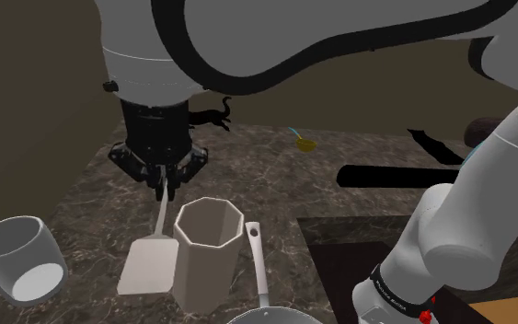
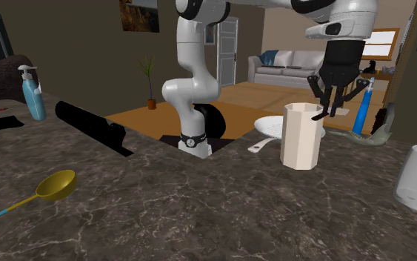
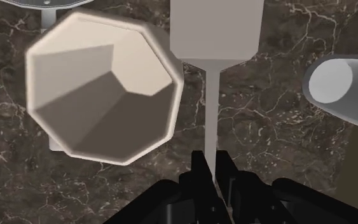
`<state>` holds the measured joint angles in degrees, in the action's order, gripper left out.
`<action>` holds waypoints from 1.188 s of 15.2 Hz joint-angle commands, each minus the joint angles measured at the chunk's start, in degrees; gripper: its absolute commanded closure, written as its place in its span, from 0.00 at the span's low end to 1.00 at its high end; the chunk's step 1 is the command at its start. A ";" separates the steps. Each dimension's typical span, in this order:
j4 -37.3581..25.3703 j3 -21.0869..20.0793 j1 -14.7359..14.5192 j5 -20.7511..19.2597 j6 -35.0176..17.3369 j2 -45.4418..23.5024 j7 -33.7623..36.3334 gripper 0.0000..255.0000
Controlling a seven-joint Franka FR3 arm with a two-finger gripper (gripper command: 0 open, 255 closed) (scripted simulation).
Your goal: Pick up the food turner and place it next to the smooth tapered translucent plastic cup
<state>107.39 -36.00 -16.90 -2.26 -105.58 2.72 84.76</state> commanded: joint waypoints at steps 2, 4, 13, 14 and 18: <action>2.01 -0.08 -0.05 -0.22 -2.25 -0.31 0.31 1.00; 3.32 -0.13 -0.08 -0.40 -3.76 -0.55 0.51 1.00; 8.58 -0.40 -0.20 -1.74 -10.44 -2.40 1.79 1.00; 9.10 -0.43 -0.21 -1.95 -11.17 -2.68 1.98 1.00; 11.04 -0.57 -0.25 -2.93 -14.08 -3.94 2.82 1.00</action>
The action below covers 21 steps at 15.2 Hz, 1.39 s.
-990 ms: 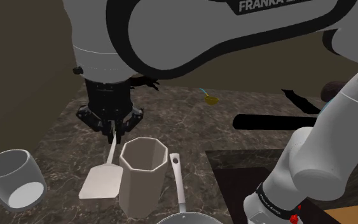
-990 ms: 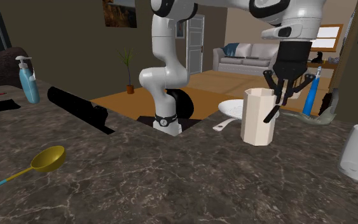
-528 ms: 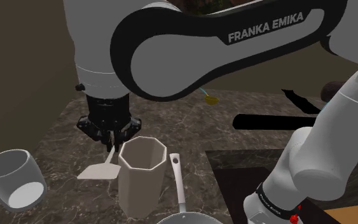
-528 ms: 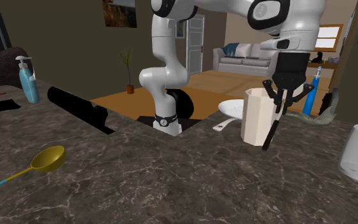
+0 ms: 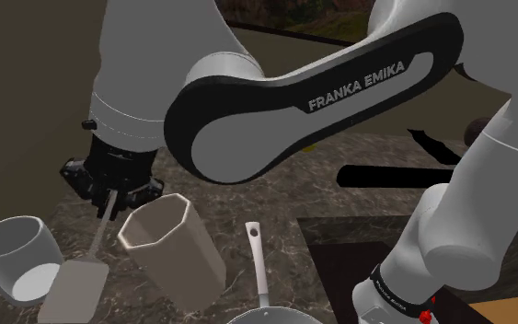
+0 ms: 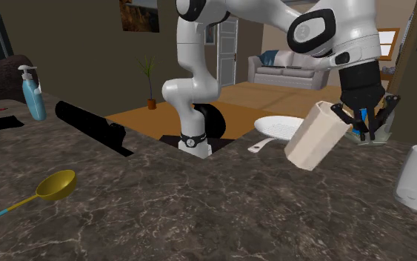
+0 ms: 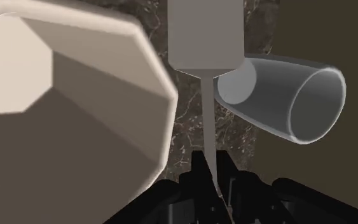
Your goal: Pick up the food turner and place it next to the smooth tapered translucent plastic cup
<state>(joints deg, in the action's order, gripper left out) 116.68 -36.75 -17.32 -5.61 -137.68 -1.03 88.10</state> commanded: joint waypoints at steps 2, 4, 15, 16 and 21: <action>0.00 0.00 0.00 0.00 0.00 0.00 0.00 0.00; 0.57 0.41 0.42 -0.43 1.12 3.53 -0.17 0.00; 1.84 0.28 1.53 -6.06 -1.56 3.63 2.83 0.00; 1.84 0.29 1.52 -6.05 -1.56 3.64 2.83 0.00; 1.84 0.29 1.51 -6.06 -1.56 3.63 2.84 0.00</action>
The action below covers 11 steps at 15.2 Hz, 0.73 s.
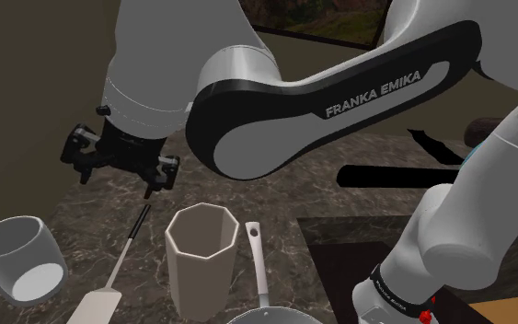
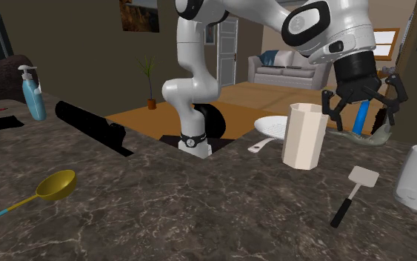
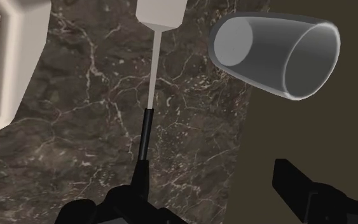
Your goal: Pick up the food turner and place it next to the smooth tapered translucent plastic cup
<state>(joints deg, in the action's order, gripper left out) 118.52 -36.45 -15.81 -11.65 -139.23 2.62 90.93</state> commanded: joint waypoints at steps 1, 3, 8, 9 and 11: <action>0.00 0.00 0.00 -0.02 -0.01 -0.01 0.01 0.00; 0.00 0.00 0.00 -0.01 0.00 -0.01 0.01 1.00; 0.00 0.00 0.00 -0.01 0.00 -0.01 0.01 1.00; 0.00 0.00 0.00 -0.01 0.00 -0.01 0.01 1.00; 0.00 0.00 0.00 -0.01 0.00 -0.01 0.01 1.00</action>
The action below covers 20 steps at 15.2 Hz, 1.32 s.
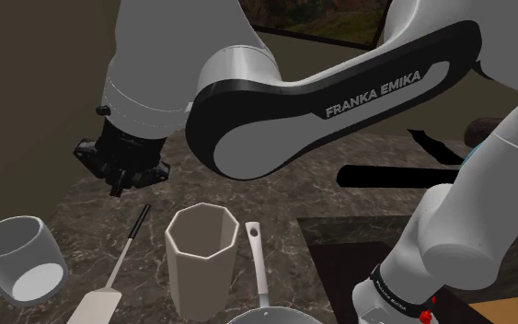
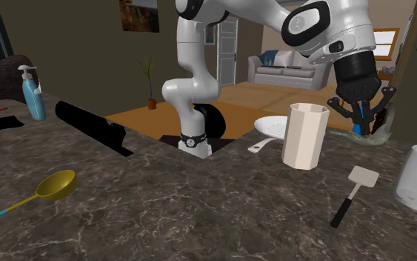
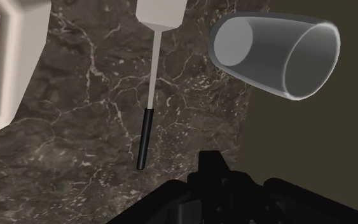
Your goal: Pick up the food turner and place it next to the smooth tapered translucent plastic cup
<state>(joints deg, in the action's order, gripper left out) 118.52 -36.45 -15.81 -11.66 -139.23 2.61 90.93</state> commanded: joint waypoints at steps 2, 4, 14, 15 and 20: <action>0.00 0.00 0.00 0.00 0.00 0.00 0.00 0.00; -4.39 -0.81 -0.28 -3.15 4.85 -5.98 3.40 0.00; -19.86 1.58 -6.37 -8.62 21.25 -27.67 11.79 0.00; -19.53 1.74 -6.43 -8.87 20.65 -28.01 11.95 0.00; -18.21 2.48 -6.73 -10.15 17.97 -29.64 12.74 0.00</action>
<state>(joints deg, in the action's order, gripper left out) 100.18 -34.11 -22.45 -21.57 -120.84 -26.70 103.52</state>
